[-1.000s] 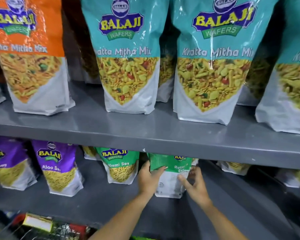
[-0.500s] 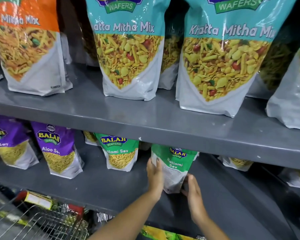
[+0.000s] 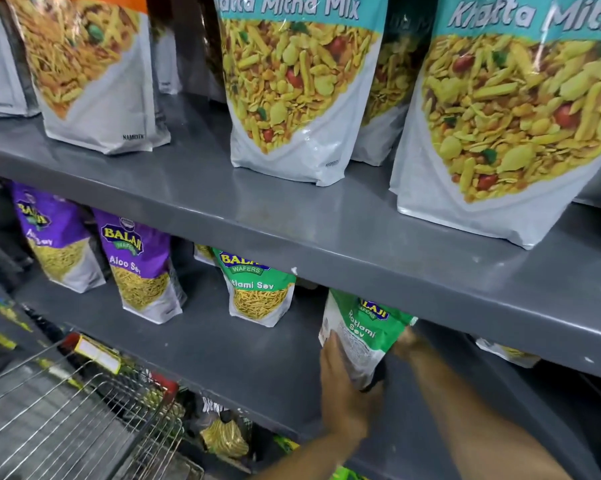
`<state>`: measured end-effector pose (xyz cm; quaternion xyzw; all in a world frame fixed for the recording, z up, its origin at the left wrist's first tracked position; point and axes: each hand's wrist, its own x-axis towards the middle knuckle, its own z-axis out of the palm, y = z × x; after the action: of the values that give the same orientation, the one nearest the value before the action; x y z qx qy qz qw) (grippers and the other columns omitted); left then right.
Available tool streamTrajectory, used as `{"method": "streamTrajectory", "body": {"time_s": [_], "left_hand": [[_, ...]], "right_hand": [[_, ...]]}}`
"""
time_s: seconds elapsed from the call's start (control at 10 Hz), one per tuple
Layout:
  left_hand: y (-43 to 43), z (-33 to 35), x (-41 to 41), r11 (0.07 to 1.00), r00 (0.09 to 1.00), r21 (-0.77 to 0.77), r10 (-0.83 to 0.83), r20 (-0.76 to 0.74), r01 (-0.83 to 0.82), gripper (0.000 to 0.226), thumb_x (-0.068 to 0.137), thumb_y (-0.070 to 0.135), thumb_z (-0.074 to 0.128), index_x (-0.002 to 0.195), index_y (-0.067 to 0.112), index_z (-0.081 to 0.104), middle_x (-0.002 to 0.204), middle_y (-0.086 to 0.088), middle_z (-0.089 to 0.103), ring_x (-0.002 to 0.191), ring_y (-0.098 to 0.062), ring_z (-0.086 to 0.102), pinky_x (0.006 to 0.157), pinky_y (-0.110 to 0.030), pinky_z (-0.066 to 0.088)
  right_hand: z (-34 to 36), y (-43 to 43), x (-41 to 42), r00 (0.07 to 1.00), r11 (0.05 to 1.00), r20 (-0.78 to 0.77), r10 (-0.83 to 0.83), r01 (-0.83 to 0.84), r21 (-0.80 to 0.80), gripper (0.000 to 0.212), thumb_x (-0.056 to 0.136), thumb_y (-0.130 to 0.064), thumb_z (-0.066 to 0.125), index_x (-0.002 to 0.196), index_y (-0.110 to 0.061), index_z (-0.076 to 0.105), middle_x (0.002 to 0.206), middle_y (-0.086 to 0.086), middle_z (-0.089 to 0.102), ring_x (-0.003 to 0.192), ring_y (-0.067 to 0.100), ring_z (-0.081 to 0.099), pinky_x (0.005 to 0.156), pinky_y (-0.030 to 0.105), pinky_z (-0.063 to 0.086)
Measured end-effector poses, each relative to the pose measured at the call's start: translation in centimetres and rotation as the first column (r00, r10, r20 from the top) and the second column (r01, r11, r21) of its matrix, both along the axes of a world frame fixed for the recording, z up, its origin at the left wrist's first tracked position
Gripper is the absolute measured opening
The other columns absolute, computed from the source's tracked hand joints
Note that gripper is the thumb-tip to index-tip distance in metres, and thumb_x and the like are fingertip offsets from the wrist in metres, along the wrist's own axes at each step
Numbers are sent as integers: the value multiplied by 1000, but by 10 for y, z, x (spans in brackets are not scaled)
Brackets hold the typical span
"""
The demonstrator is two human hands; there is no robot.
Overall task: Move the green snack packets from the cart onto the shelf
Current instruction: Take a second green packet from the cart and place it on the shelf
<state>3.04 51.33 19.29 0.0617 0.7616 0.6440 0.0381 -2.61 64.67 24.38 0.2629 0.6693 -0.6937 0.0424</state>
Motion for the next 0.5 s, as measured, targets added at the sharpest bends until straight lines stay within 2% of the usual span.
{"method": "streamTrajectory", "body": {"time_s": [0.1,0.2,0.3,0.4,0.5], "left_hand": [[-14,14,-25,983,998,-171,-66,11,67,106,54,47,78,144,32,24,135,10,41,124,-7,44,98,-27,44],[-35,17,-62,950,949,-7,-312,33,313,81,59,28,81,128,39,41,129,8,55,116,-1,55,98,-25,47],[-50,12,-95,892,885,132,-447,128,432,77,58,12,79,129,15,48,132,-14,59,116,-16,59,100,-30,48],[-55,0,-112,903,897,188,-416,148,387,64,73,1,69,132,1,45,133,-18,57,116,-20,57,96,-26,51],[-50,-2,-116,923,931,240,-338,140,300,41,90,-7,50,130,2,49,121,-6,63,102,3,63,84,-11,50]], "right_hand": [[-15,-3,-14,998,999,-51,-25,23,-43,36,96,3,31,71,-15,50,77,3,52,73,13,50,72,25,48],[-43,5,-12,957,991,-260,-128,117,-58,27,92,-24,43,102,-6,61,113,16,64,106,27,57,92,34,49],[-64,2,8,956,988,-258,-140,153,32,54,86,-48,46,133,-20,48,143,2,49,131,20,45,113,48,32],[-62,-32,42,919,954,-338,-201,263,147,43,95,-37,39,137,-29,41,146,-8,43,134,11,40,115,39,27],[-70,-57,62,893,921,-380,-241,334,201,46,96,-31,40,141,-26,37,149,-5,39,137,9,35,116,39,27]]}}
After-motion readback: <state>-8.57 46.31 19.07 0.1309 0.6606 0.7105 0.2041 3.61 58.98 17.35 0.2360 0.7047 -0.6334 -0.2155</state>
